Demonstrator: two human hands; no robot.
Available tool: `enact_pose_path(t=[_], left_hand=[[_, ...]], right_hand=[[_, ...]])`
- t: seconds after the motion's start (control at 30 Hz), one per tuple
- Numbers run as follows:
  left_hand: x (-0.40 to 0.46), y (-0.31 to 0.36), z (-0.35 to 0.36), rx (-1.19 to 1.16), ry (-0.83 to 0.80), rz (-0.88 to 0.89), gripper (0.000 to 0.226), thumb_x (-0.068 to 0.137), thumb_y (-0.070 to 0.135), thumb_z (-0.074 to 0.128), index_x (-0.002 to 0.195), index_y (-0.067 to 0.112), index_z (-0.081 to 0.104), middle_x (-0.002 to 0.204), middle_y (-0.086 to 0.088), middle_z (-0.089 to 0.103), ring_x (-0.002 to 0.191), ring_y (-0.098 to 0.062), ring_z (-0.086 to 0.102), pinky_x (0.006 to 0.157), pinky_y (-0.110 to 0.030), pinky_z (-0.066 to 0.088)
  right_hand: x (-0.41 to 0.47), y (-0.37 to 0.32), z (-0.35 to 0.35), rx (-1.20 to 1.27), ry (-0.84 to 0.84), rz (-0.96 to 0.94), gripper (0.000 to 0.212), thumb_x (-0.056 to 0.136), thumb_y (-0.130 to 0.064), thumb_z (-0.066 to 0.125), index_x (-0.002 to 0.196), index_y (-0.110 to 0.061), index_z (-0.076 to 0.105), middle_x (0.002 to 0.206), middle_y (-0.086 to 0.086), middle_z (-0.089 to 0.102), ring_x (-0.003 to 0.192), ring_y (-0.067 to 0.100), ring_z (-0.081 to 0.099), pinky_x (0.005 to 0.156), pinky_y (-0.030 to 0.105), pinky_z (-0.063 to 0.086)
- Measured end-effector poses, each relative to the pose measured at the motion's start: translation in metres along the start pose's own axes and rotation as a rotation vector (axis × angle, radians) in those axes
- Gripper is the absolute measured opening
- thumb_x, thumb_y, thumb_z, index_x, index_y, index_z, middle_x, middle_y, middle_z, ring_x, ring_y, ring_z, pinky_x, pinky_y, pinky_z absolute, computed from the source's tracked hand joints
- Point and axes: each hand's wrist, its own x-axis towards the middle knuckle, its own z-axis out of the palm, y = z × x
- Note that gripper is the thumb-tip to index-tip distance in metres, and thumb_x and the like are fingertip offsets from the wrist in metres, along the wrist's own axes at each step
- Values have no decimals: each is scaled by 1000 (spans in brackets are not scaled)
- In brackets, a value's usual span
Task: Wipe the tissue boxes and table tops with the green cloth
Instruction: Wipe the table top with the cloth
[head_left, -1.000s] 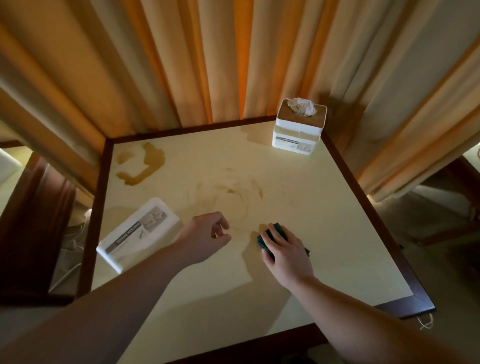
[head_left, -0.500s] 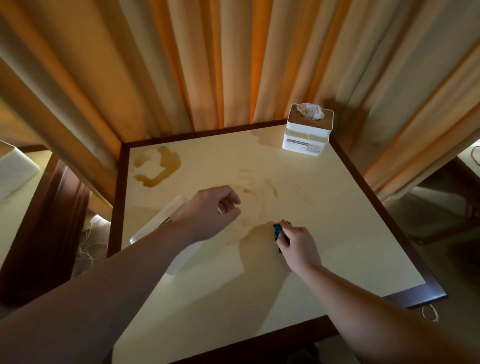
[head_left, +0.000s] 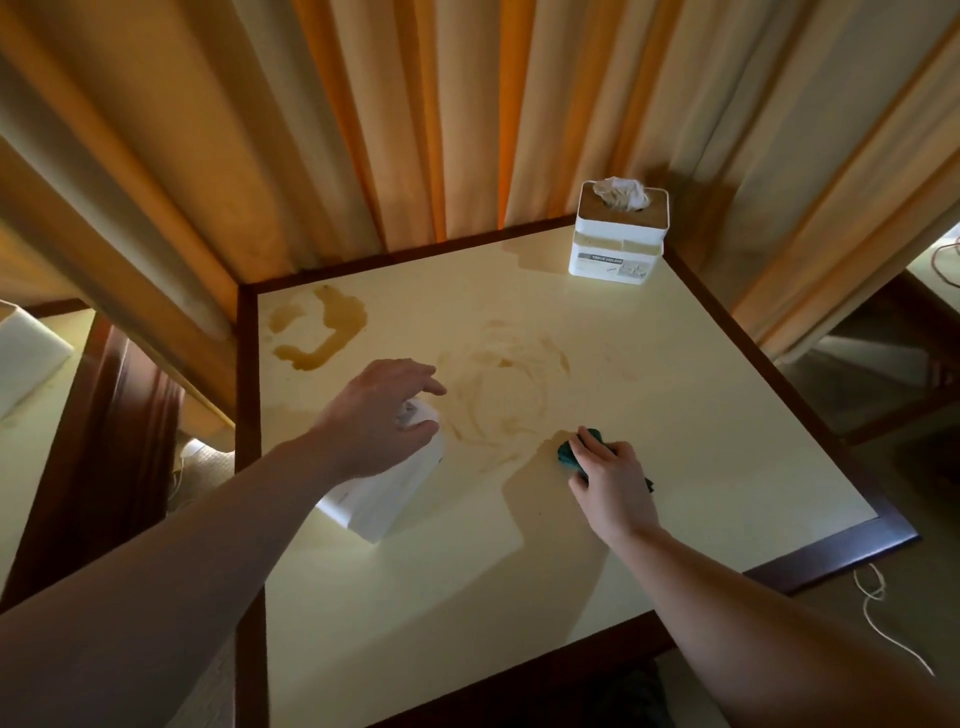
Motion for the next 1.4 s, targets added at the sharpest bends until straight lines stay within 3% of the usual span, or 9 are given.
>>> enact_pose_path(t=[0.13,0.27,0.5,0.6,0.87,0.97,1.07,1.2,1.4], left_hand=[[0,-13,3,129,-92,114,46,93,52,65,137,46,56,157,21,39,150,-7,23,117,-30,14],[-2,-19,5,163,-139,121,50,92,55,58,141,44,55,154,17,46,146,-9,29,119,-37,26],[-3,4,4,-57,160,-174,33,95,37,68,127,29,67,128,6,66,125,-20,50,105,-40,45],[-2,11,-4,-171,155,-250,31,100,20,56,128,26,65,135,3,63,133,-22,48,122,-50,30],[-7,-15,-11,61,57,-105,37,107,22,41,137,21,61,140,6,60,140,-12,44,125,-38,-8],[-11,-14,-4,112,74,-87,44,107,29,30,138,19,59,137,3,62,136,-15,48,129,-40,1],[-16,-14,0,109,99,-94,51,104,34,24,137,17,59,137,1,62,137,-17,48,129,-39,5],[-17,-12,1,102,154,-92,39,109,25,32,134,16,61,134,2,64,134,-15,50,127,-35,1],[-18,-11,4,46,209,-106,31,108,16,42,129,15,65,130,2,66,131,-15,52,128,-48,17]], right_hand=[[1,-17,-17,241,-19,186,48,87,1,72,134,-5,68,132,9,69,101,34,63,85,39,59],[4,-47,-37,464,-33,312,41,90,-6,68,131,-14,70,87,7,74,67,25,64,54,13,41],[10,-107,-62,875,-71,501,43,97,-10,61,138,-23,67,81,1,76,65,18,72,48,23,50],[16,-126,-70,954,-88,478,41,99,-10,59,136,-26,68,82,8,75,55,2,64,44,19,44],[30,-172,-63,1094,-168,507,25,91,-6,54,67,-14,55,52,-10,51,46,7,42,51,23,30],[39,-193,-52,1160,-134,498,38,96,-7,55,82,-39,69,56,-20,57,50,0,50,53,22,40],[47,-213,-36,1244,-102,484,42,105,-20,53,144,-34,60,99,-36,69,94,-9,67,88,20,57],[52,-227,-16,1331,-163,504,46,110,-36,40,156,-39,42,151,-24,50,141,1,45,120,34,38],[19,-225,9,1475,-312,628,44,108,-48,38,152,-50,42,138,-27,59,123,0,60,106,33,50]])
